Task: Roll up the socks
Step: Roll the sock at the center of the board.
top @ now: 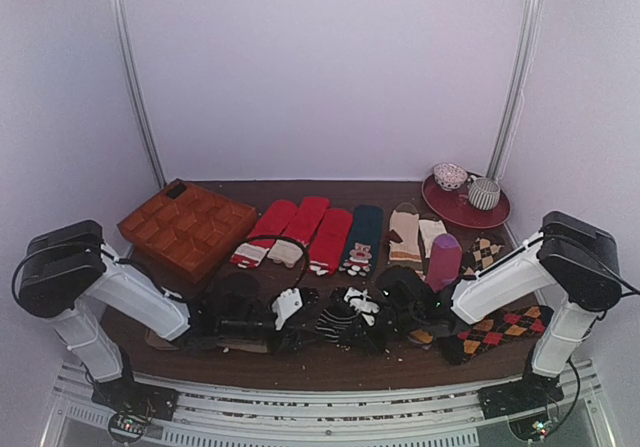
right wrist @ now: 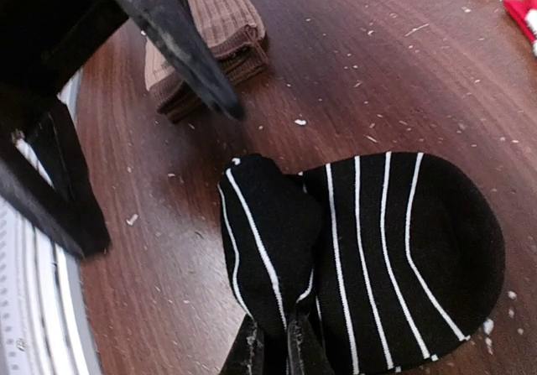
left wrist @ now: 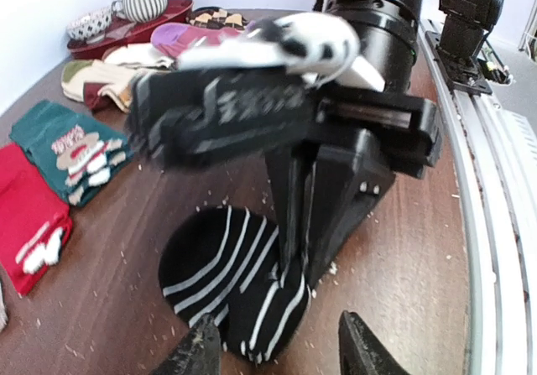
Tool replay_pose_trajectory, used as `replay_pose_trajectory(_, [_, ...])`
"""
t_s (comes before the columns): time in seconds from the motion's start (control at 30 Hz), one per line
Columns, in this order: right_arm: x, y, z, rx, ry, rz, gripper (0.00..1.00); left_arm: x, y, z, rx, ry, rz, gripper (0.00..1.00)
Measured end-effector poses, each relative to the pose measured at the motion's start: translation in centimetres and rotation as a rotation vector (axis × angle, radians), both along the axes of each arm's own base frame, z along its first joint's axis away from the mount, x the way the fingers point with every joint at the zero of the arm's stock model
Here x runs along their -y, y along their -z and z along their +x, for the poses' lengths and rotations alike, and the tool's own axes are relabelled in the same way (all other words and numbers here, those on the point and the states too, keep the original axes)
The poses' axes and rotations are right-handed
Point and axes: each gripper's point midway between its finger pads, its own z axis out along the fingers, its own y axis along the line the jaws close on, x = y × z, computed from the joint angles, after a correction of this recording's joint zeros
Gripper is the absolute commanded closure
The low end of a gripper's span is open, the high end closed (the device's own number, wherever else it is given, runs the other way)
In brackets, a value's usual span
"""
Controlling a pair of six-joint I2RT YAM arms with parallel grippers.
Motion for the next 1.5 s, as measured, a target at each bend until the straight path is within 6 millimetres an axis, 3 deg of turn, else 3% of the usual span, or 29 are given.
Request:
replay_pose_trajectory(0.1, [-0.5, 0.0, -0.1, -0.078, -0.006, 0.016, 0.98, 1.0, 0.3, 0.6, 0.04, 0.013, 0.007, 0.52])
replay_pose_trajectory(0.27, [-0.4, 0.0, 0.0, -0.157, 0.001, 0.028, 0.98, 1.8, 2.8, 1.0, 0.048, 0.031, 0.057, 0.52])
replay_pose_trajectory(0.37, [-0.4, 0.0, -0.1, -0.176, 0.002, 0.031, 0.98, 1.7, 4.0, 0.8, 0.04, 0.041, 0.08, 0.58])
replay_pose_trajectory(0.53, [-0.4, 0.0, -0.3, -0.204, 0.002, 0.036, 0.98, 1.8, 4.1, 0.6, 0.044, 0.053, 0.079, 0.67])
replay_pose_trajectory(0.6, [-0.4, 0.0, -0.3, -0.209, 0.001, 0.038, 0.98, 1.8, 4.0, 0.6, 0.045, 0.058, 0.077, 0.74])
replay_pose_trajectory(0.73, [-0.3, 0.0, -0.2, -0.216, 0.0, 0.04, 0.97, 2.1, 4.0, 0.5, 0.039, 0.071, 0.074, 1.0])
replay_pose_trajectory(1.07, [0.2, 0.0, -0.1, -0.216, 0.013, 0.026, 0.75, 3.5, 4.4, 1.6, -0.06, 0.05, 0.105, 1.0])
replay_pose_trajectory(1.27, [3.5, -1.1, -0.3, -0.085, 0.095, -0.004, 0.58, 3.3, 5.0, 1.4, -0.179, 0.022, 0.103, 1.0])
replay_pose_trajectory(1.33, [4.8, -2.6, -0.3, 0.027, 0.118, 0.015, 0.53, 3.3, 5.2, 1.4, -0.214, 0.014, 0.097, 1.0])
replay_pose_trajectory(1.43, [5.6, -5.8, -0.4, 0.218, 0.112, 0.11, 0.49, 3.5, 5.3, 1.4, -0.258, 0.015, 0.084, 1.0])
replay_pose_trajectory(1.5, [5.8, -6.7, -0.4, 0.302, 0.102, 0.142, 0.48, 3.8, 5.4, 1.4, -0.284, 0.022, 0.077, 1.0])
